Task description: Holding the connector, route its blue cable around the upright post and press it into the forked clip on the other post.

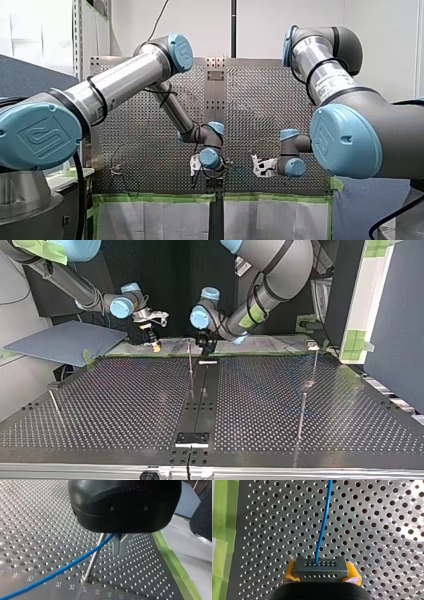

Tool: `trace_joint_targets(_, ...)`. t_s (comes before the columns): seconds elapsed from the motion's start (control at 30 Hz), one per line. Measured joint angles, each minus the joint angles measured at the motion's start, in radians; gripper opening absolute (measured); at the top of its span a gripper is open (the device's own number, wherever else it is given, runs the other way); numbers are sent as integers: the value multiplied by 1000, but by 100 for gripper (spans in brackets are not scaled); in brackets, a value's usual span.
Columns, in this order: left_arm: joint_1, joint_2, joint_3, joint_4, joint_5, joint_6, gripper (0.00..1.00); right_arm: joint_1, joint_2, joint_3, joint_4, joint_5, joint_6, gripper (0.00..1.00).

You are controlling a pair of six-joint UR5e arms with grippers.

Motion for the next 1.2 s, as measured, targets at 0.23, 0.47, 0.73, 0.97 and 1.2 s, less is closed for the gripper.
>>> trace_joint_targets(0.23, 19, 0, 16, -14, 15, 2, 2, -5, 0, -4, -3, 0, 12, 0)
trace_joint_targets(0.47, 30, 0, 33, -28, 30, 7, 2, -6, 0, -20, 3, 2, 22, 0)
trace_joint_targets(0.73, 37, 0, 42, -33, 41, 9, 2, -9, 1, -32, 5, 3, 27, 0)
trace_joint_targets(0.97, 38, 0, 43, -35, 47, 9, 2, -9, 1, -34, 7, 3, 28, 0)
trace_joint_targets(1.2, 34, 1, 43, -34, 55, 22, 18, -9, 1, -36, 8, 3, 28, 0)
